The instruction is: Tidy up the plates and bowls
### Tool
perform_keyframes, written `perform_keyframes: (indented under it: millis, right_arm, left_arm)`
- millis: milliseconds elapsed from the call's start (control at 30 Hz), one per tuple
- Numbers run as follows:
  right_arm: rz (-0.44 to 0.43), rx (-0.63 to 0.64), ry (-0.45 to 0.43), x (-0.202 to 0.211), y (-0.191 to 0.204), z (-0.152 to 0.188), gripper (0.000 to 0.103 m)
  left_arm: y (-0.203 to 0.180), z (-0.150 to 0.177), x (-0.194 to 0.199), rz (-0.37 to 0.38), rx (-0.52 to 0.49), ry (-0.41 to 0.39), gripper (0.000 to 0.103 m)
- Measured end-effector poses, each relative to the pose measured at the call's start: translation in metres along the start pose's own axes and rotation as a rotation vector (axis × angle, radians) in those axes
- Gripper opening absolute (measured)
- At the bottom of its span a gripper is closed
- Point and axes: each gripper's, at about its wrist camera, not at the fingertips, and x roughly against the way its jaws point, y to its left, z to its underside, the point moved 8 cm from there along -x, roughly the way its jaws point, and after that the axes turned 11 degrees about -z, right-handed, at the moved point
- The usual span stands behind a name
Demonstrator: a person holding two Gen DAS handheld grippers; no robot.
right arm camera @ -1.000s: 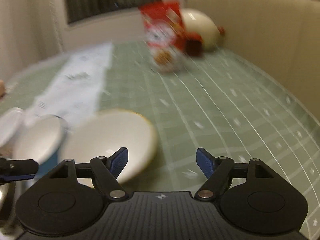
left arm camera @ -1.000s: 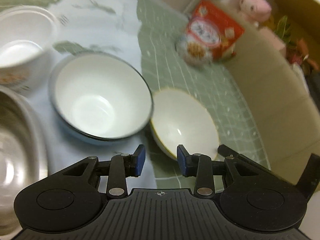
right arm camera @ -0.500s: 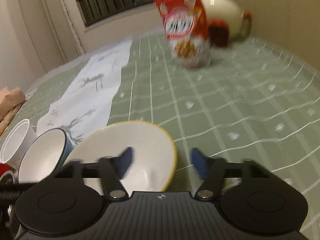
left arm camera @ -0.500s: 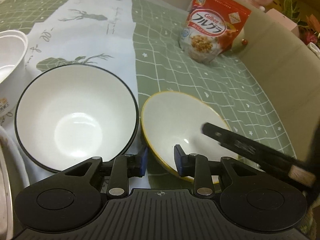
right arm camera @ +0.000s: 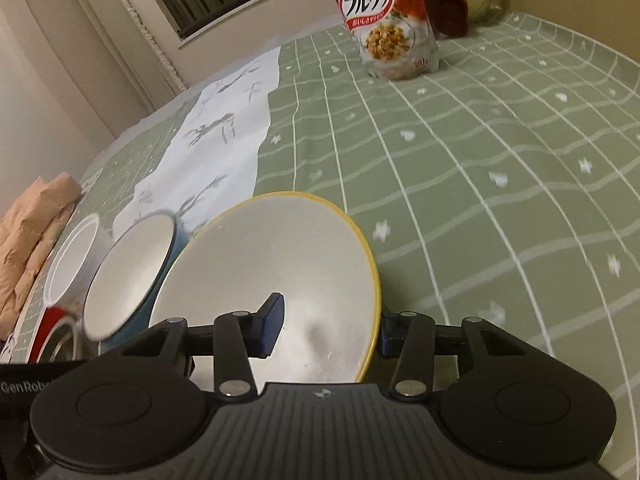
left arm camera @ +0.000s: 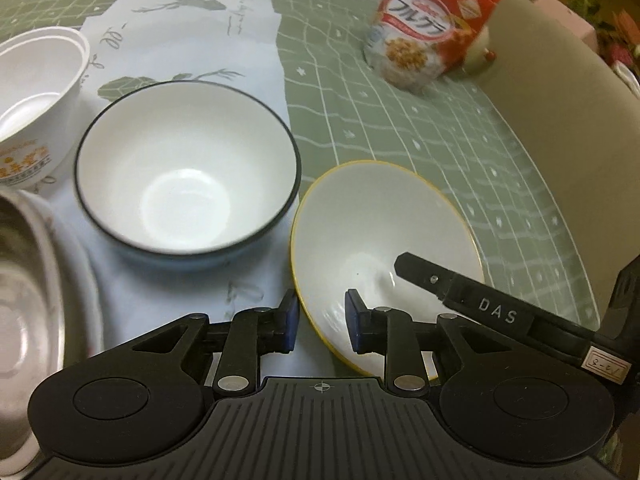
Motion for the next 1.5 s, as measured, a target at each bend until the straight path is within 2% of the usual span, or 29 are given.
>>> perform_keyframes:
  millis: [267, 700, 967, 1133, 1500]
  right_arm:
    - [-0.018, 0.004, 0.017, 0.016, 0.028, 0.038, 0.047]
    - [-0.009, 0.053, 0.065, 0.01, 0.079, 0.073, 0.052]
    - [-0.02, 0.037, 0.102, 0.007, 0.079, 0.09, 0.05]
    - [-0.036, 0.041, 0.099, 0.009, 0.083, 0.091, 0.049]
    - [-0.047, 0.025, 0.128, 0.005, 0.085, 0.095, 0.049]
  left_arm:
    - [0.023, 0.021, 0.022, -0.026, -0.04, 0.016, 0.028]
    - [0.075, 0.035, 0.042, 0.021, 0.053, 0.023, 0.027]
    - [0.081, 0.038, 0.05, 0.063, 0.063, 0.006, 0.025]
    - [0.085, 0.038, 0.049, 0.036, 0.07, 0.0, 0.025]
    - [0.075, 0.027, 0.054, -0.014, 0.0, -0.041, 0.025]
